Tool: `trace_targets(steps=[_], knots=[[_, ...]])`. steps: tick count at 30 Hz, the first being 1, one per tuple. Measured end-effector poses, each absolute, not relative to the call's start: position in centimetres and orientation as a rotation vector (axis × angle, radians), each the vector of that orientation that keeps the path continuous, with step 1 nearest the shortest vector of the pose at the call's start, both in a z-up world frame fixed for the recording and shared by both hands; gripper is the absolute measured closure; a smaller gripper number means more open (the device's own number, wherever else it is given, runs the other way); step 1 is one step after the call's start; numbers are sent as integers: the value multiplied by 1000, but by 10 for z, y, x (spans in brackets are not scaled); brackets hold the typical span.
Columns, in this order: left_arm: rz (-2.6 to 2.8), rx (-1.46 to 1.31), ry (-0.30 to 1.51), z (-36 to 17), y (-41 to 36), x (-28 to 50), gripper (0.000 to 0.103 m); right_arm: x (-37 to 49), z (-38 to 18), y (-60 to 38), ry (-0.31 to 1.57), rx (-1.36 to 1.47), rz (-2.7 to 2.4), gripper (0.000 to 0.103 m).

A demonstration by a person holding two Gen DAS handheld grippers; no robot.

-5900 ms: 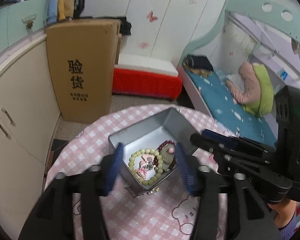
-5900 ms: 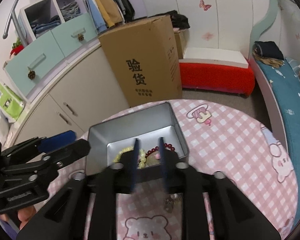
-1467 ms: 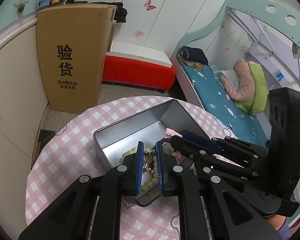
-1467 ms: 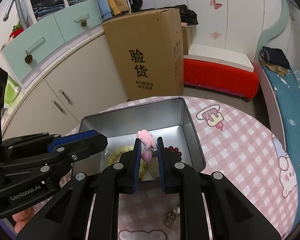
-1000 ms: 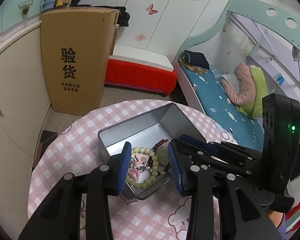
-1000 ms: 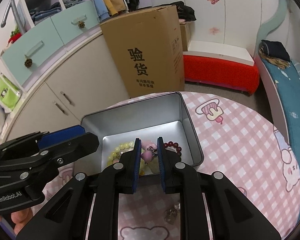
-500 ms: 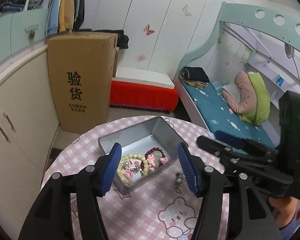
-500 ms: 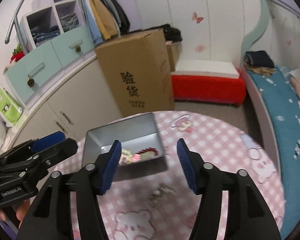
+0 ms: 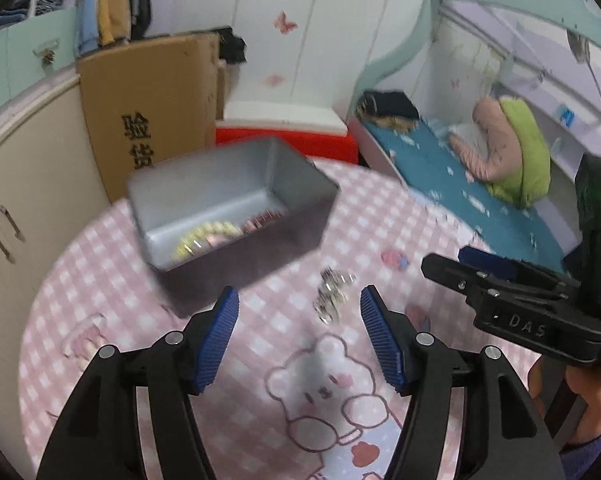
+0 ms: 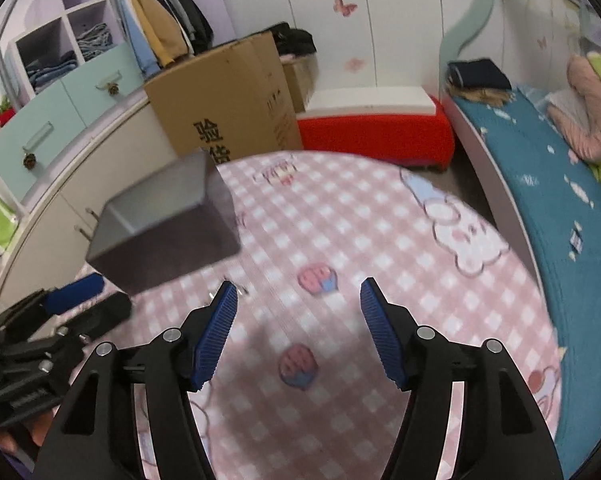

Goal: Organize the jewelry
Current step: 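Move the left tool to the pearl earrings and close on them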

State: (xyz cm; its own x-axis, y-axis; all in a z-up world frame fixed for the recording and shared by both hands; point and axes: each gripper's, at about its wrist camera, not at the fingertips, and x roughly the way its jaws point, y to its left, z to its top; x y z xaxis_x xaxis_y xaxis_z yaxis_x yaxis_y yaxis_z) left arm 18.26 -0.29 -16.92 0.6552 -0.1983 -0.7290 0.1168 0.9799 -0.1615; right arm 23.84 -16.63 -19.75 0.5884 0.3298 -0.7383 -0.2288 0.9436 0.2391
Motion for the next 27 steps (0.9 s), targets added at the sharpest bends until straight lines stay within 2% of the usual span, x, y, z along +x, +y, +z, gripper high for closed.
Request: trace_targets(steps=[8,11,15,17,19,27], knots=[[-169,-31,895,-194,-30,206,42,237,-221,-187,919,164,328,41],[-159,-5,913,-201,-36,213,46,238,-224,-193,921,181,338,41],[-159,6,946,-211,-40,223,63,240,-228,-195,927,191,354,40],[-147,44,939,-212,-43,225,75,240,-229,-195,928,196,361,40],[-131,66,936,-213,-42,225,93,241,-229,-195,927,198,366,40],[-180,-16,959,-210,-18,209,98,241,-226,-185,928,178,388,40]])
